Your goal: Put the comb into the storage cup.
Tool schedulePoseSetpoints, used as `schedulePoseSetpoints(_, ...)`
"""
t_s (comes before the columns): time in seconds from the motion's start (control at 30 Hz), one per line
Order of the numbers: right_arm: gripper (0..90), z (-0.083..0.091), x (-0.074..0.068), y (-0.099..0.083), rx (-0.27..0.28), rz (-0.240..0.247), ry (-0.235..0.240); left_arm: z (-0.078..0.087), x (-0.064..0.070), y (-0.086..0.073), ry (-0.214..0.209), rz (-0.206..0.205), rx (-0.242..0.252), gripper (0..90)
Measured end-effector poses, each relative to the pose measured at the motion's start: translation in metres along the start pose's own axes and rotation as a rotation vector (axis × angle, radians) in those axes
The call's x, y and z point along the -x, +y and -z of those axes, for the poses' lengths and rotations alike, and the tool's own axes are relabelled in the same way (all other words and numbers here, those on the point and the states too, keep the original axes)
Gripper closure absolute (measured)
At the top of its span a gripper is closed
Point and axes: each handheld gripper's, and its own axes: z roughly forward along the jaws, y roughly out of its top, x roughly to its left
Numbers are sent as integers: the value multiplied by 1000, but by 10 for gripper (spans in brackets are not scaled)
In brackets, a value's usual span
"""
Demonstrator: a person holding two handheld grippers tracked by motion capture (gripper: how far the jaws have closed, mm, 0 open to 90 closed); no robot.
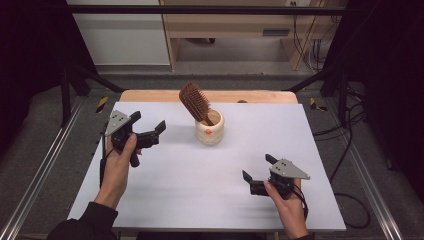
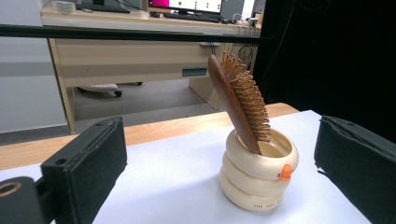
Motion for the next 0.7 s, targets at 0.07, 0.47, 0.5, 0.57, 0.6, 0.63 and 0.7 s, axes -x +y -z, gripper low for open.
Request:
schedulePoseSetpoints(0.07, 40, 0, 0, 0, 0, 3, -1, 2, -1, 0, -1, -7, -3, 24)
schedulePoseSetpoints(0.47, 35, 1, 0, 1, 6, 2, -1, 15, -7, 1, -7, -15, 2, 24)
schedulePoseSetpoints(0.5, 36, 1, 0, 1, 4, 3, -1, 17, -7, 1, -6, -16, 6, 24)
schedulePoseSetpoints(0.57, 36, 1, 0, 0, 3, 5, -2, 21, -8, 1, -4, -20, 6, 23)
schedulePoseSetpoints(0.6, 36, 1, 1, 0, 3, 4, -3, 23, -8, 0, -2, -17, 10, 24)
schedulePoseSetpoints(0.63, 36, 2, 1, 0, 5, 3, -3, 25, -8, 0, -2, -19, 11, 24)
schedulePoseSetpoints(0.7, 35, 2, 1, 0, 5, 3, -4, 28, -9, -1, 0, -21, 13, 23)
